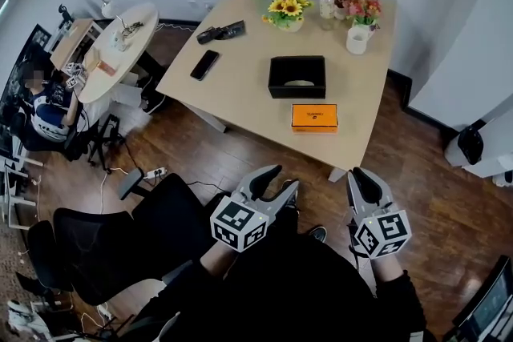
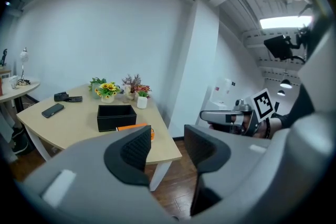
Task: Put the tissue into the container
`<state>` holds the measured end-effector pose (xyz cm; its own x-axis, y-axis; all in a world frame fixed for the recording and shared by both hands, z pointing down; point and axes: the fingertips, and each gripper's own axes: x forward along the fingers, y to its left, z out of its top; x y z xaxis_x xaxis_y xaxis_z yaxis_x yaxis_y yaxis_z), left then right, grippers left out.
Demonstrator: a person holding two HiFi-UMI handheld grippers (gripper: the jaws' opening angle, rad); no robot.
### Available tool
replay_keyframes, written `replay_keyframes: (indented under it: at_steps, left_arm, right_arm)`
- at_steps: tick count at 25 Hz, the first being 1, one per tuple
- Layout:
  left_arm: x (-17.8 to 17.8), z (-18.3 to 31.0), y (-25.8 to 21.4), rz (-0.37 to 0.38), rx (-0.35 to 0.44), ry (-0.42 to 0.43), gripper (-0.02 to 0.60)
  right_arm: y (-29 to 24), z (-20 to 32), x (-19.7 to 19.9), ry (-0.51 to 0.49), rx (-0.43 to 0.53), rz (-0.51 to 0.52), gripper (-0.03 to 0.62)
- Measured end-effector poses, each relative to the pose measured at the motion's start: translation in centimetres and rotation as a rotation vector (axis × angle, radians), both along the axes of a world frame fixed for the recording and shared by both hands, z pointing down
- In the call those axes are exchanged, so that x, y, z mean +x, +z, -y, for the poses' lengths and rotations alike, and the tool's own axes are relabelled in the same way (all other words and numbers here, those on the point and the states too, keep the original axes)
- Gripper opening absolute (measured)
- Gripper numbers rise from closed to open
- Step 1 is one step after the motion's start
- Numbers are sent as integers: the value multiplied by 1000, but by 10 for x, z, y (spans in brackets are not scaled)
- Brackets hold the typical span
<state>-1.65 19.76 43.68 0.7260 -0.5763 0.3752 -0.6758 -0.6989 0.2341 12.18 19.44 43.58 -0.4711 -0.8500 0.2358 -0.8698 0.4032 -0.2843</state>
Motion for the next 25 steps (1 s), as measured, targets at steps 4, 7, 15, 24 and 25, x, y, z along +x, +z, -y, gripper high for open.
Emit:
replay_keyframes:
  at_steps: [4,7,15,24,25]
  left_arm:
    - [1,25,14,5,-11,10,181]
    - [-1,50,21,1,-21,26,181]
    - [0,115,60,21,-112,74,181]
    - [-18,166,116,45,-266,90,230]
    - [-19,170,123,44,-285,92,230]
  right_arm:
    - [9,20,0,13,-11,-35,58]
    - [19,38,-1,19,-34,-57,70]
    - [49,92,4,67,-148,-134,92]
    - [94,133,-8,91,-309,-199,124]
    - [102,137,-9,90,-333,-203,129]
